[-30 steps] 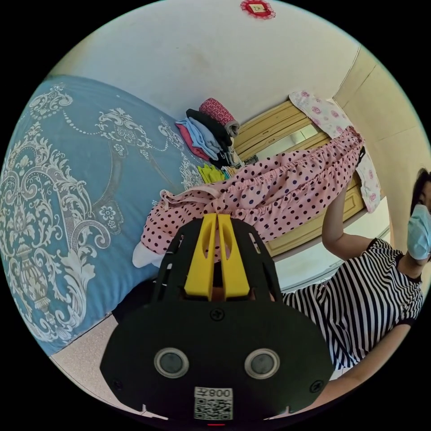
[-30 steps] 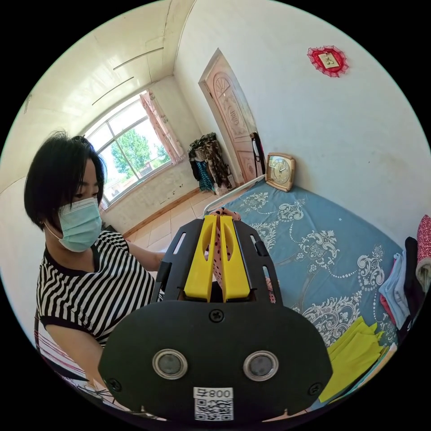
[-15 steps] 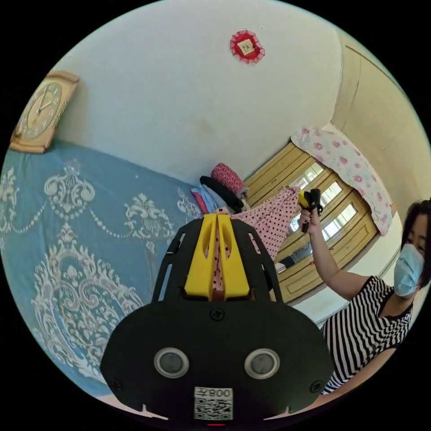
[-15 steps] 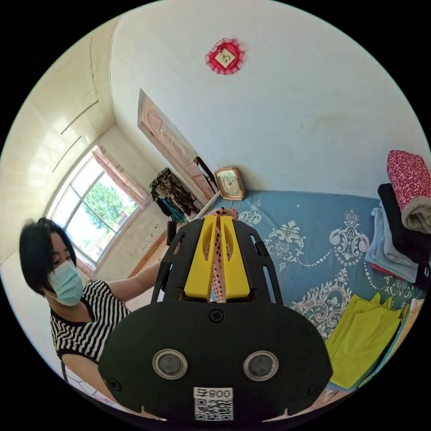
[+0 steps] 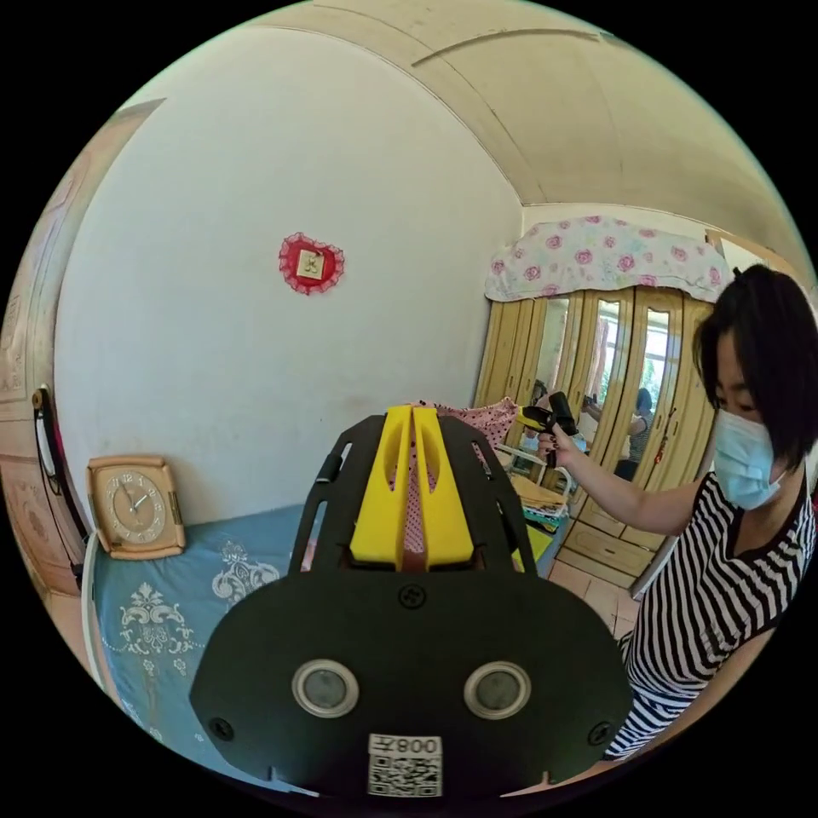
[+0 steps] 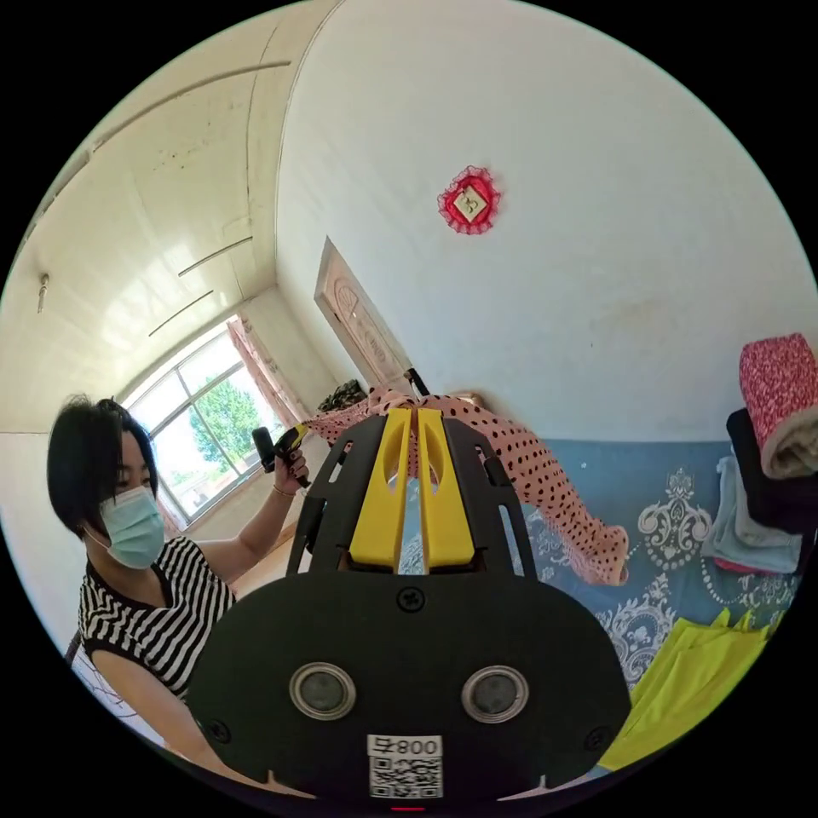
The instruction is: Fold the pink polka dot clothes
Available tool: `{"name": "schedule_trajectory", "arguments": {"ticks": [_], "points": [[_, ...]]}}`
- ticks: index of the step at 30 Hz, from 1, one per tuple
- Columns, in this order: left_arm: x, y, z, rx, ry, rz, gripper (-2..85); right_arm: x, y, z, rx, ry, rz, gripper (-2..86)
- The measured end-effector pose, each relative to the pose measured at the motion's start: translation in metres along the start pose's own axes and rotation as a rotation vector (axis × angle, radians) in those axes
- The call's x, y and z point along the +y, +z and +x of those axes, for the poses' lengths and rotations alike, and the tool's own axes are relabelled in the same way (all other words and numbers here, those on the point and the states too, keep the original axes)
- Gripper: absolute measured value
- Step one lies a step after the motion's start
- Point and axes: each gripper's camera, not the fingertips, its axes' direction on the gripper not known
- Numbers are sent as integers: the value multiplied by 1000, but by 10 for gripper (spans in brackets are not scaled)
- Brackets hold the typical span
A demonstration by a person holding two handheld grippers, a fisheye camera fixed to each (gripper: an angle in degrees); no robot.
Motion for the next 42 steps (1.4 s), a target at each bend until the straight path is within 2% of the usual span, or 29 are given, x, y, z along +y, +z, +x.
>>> {"name": "schedule_trajectory", "arguments": {"ticks": [6, 8, 11, 15, 18, 21, 24, 26, 29, 34, 38, 42], "points": [[121, -25, 11, -11, -232, -214, 1, 95, -10, 55, -39, 265, -199, 9], [175, -27, 1, 12, -420, -287, 1, 133, -9, 80, -65, 403, -253, 9], [225, -24, -12, 4, -589, -358, 1, 165, -1, 109, -65, 552, -339, 9], [245, -1, -36, 2, -661, -462, 1, 165, 12, 152, 26, 660, -479, 9], [231, 26, -65, 9, -663, -472, 1, 132, 13, 193, 21, 728, -448, 9], [188, 53, -109, -12, -667, -408, 1, 50, 5, 224, 45, 692, -356, 9], [114, 62, -148, -29, -635, -244, 1, -72, -9, 218, 56, 523, -251, 9], [44, 55, -157, -39, -541, -116, 1, -167, -25, 184, 78, 335, -208, 9], [-25, 31, -143, -41, -369, -20, 1, -244, -61, 127, 68, 128, -137, 9], [-54, -22, -108, -14, -192, 39, 1, -258, -126, 75, 50, -35, -80, 9], [-12, -59, -90, -12, -174, -27, 1, -205, -157, 89, 11, 31, -145, 10], [48, -75, -92, -4, -269, -123, 1, -135, -161, 117, -11, 151, -273, 10]]}}
